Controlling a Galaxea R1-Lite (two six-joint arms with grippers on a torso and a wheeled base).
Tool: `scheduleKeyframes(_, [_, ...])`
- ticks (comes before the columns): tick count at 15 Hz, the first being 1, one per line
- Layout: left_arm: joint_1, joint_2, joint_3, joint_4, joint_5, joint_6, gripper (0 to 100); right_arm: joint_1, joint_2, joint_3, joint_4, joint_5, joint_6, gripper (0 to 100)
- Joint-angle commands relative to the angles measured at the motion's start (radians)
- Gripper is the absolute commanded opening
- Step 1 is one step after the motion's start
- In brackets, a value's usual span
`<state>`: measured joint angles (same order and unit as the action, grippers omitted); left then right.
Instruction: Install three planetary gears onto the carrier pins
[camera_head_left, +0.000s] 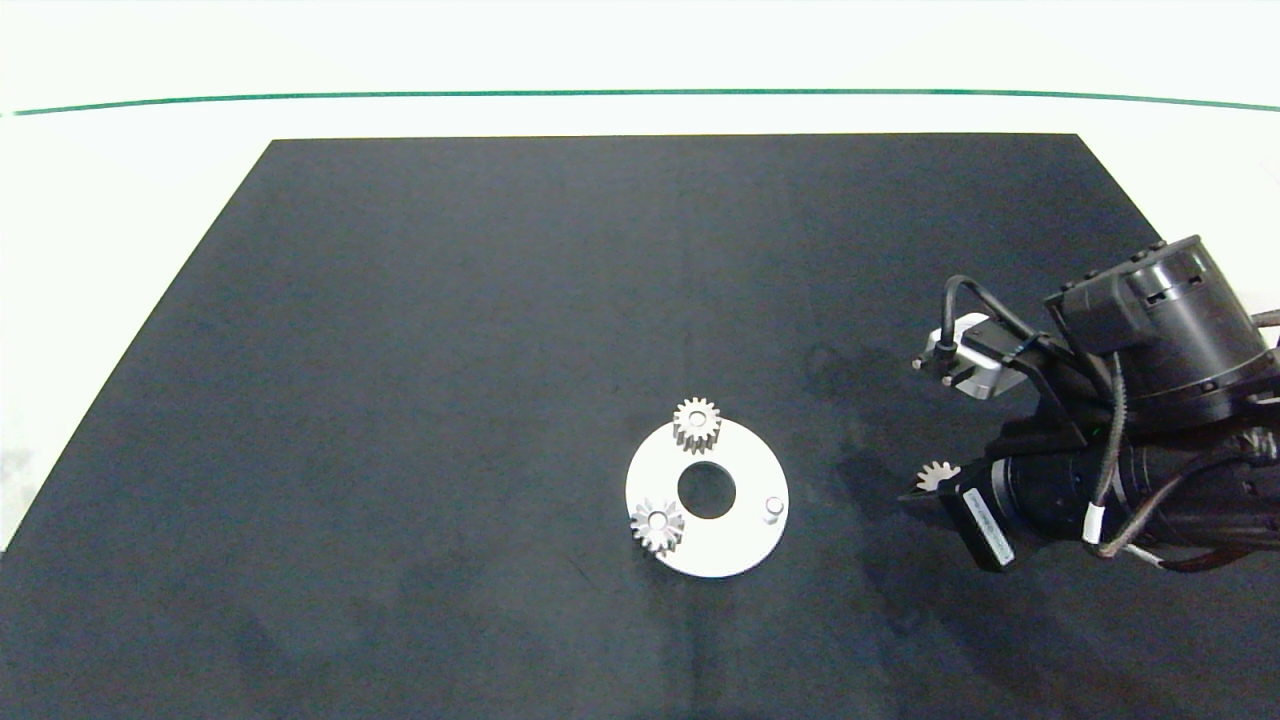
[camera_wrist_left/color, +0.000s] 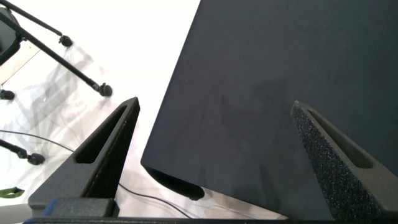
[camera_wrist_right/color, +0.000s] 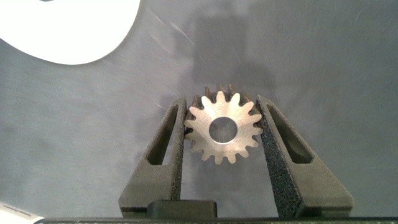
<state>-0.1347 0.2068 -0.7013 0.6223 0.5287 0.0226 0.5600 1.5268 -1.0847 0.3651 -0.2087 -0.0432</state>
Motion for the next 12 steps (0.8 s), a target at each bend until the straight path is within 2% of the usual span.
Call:
scheduleKeyframes(1, [0.001, 0.003, -0.004, 0.004, 0.002, 0.000, 100, 0.083, -0.005, -0.075, 0.005, -0.031, 0.000, 10])
scheduleKeyframes(4, [0.006, 0.003, -0.006, 0.004, 0.000, 0.000, 100, 0.120, 0.038, -0.089, 0.000, -0.052, 0.002, 10])
scheduleKeyframes(9, [0.018, -0.003, -0.004, 0.004, -0.003, 0.000, 100, 0.189, 0.099, -0.100, -0.012, -0.055, 0.002, 10])
scheduleKeyframes(12, [0.027, -0.004, -0.006, 0.004, -0.003, 0.000, 100, 0.210, 0.139, -0.152, -0.012, -0.055, 0.011, 10])
